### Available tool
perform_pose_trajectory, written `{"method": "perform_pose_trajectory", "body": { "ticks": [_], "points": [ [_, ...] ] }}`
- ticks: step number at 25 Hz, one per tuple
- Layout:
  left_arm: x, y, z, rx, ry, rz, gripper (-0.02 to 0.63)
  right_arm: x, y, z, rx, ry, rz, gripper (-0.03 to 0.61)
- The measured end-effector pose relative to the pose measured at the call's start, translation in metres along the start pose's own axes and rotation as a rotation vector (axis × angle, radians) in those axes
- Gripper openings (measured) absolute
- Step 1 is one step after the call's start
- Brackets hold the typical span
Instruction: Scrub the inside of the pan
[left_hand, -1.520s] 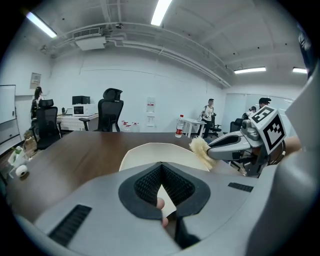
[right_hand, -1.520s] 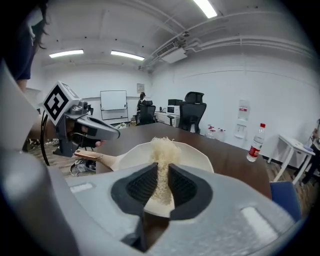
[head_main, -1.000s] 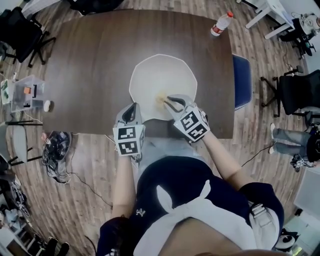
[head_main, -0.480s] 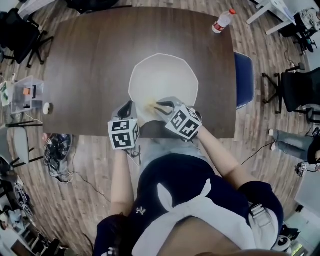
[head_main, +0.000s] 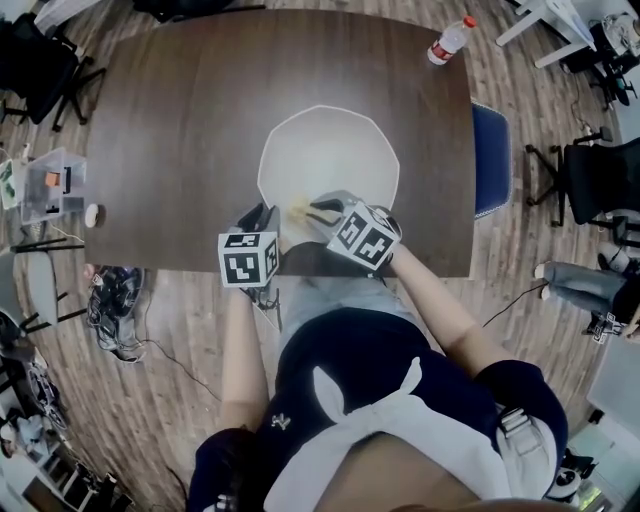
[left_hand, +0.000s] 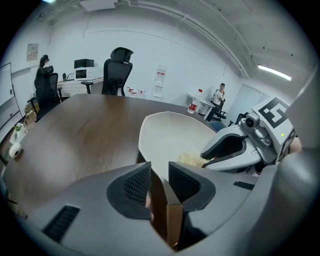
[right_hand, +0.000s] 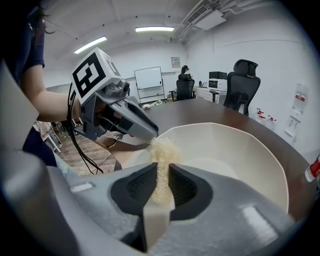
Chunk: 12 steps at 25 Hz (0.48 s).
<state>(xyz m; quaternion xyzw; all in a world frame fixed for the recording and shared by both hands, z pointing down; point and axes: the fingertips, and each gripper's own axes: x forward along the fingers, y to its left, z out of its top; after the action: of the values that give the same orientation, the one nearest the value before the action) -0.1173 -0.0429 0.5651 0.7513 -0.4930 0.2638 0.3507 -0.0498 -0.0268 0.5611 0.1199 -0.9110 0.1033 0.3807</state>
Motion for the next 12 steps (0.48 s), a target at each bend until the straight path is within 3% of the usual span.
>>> {"method": "perform_pose_trajectory", "body": {
  "ticks": [12],
  "points": [
    [0.017, 0.005, -0.003, -0.033, 0.069, -0.028, 0.094, 0.013, 0.002, -0.013, 0.043, 0.076, 0.073, 0.066]
  ]
}}
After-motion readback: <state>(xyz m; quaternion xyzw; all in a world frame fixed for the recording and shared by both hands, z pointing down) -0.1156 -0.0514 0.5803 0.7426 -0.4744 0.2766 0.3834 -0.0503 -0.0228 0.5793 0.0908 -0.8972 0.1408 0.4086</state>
